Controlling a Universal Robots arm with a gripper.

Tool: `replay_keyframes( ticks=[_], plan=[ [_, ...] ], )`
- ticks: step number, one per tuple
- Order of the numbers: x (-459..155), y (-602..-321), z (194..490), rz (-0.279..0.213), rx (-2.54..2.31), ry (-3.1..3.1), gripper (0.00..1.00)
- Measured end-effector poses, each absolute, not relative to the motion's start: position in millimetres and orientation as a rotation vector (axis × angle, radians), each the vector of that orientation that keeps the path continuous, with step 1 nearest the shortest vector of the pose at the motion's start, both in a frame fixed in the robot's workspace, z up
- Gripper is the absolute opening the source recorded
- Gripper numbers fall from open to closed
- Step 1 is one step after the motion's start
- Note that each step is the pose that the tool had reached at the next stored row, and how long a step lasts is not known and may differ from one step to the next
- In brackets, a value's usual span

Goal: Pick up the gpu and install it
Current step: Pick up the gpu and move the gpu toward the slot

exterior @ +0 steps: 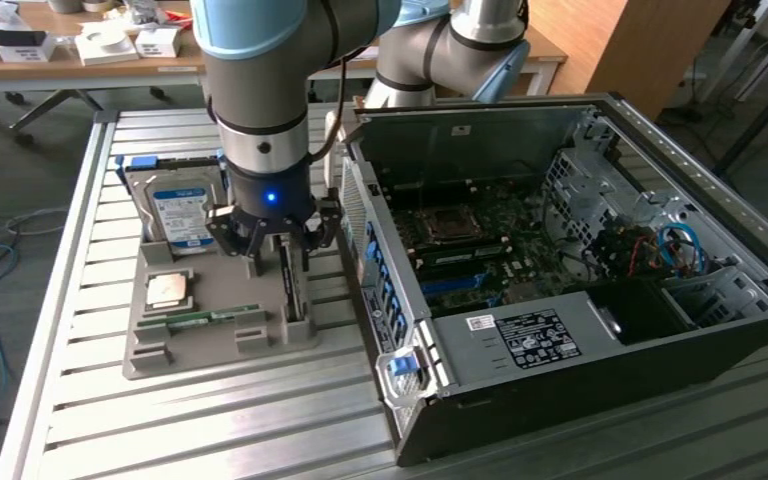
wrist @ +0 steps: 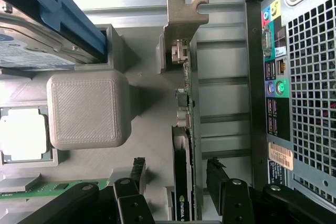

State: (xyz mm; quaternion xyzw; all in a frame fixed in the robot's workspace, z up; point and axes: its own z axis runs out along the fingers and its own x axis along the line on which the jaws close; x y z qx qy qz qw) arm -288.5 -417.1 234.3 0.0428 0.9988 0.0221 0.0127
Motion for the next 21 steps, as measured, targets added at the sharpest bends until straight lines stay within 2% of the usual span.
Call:
replay_keyframes(
  ticks=[21],
  plan=[
    [-286.0, -419.1, 234.4, 0.069, 0.133, 3.113, 0.59]
  ],
)
